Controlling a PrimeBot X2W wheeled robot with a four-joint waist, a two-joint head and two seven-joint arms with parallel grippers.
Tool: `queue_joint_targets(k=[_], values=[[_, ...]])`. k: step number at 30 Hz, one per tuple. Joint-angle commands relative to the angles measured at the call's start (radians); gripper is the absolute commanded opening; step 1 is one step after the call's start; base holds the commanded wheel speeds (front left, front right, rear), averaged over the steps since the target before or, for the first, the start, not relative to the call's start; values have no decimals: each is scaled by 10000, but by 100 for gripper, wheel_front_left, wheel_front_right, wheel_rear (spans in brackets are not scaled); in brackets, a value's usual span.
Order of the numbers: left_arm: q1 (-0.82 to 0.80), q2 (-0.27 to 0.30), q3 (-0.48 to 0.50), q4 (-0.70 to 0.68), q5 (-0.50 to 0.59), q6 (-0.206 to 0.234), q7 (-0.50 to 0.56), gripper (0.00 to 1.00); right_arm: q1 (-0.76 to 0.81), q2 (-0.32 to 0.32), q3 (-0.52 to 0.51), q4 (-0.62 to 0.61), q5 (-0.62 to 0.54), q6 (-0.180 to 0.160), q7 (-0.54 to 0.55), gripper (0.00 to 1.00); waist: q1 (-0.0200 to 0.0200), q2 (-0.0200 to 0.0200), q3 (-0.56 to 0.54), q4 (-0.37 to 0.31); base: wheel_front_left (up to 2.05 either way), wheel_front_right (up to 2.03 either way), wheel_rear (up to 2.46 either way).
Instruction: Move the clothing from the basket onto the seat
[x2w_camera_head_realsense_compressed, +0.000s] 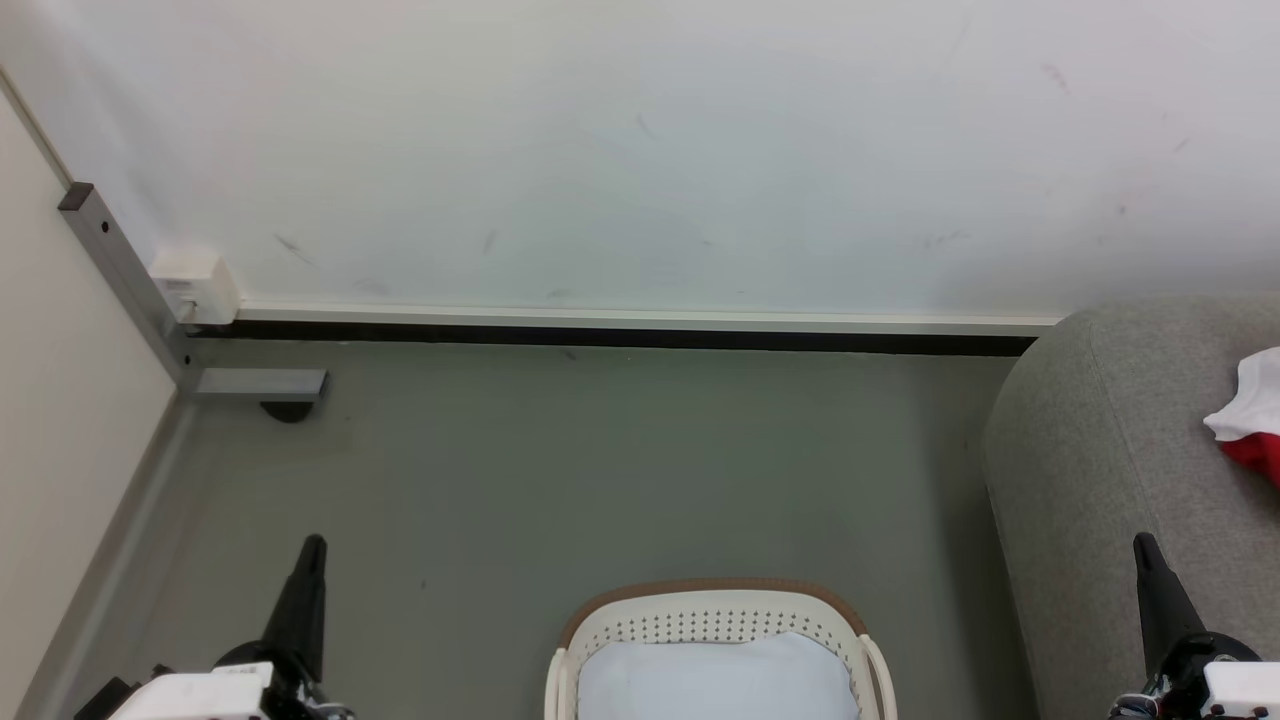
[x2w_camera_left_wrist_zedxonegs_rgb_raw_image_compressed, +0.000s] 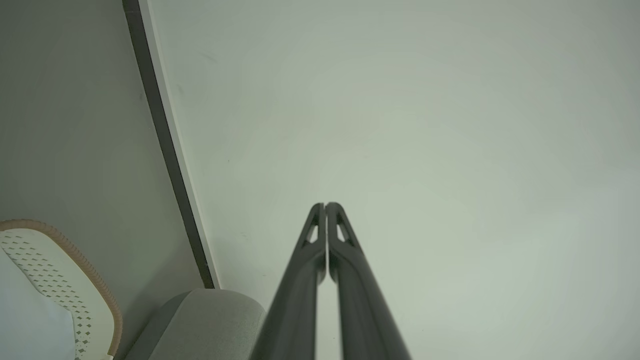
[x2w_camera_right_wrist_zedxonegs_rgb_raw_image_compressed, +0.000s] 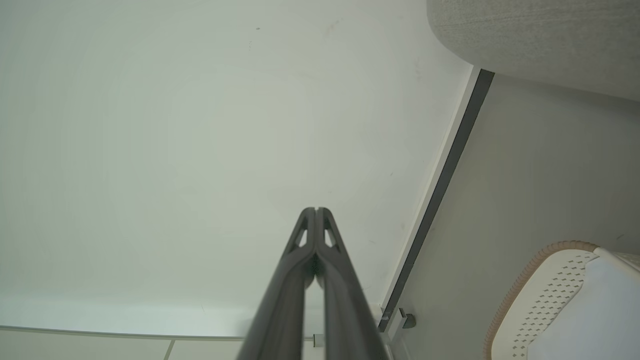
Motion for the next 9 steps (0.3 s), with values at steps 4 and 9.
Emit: queue_joint_targets(k=[4, 9], values=[[-80, 70, 14, -35, -137, 11, 33, 0, -125, -82, -38, -54, 2, -21, 34, 0, 0, 0, 0, 0, 0, 0, 0], [-80, 70, 14, -36, -137, 11, 33, 0, -125, -82, -38, -54, 2, -21, 34, 0, 0, 0, 0, 0, 0, 0, 0]])
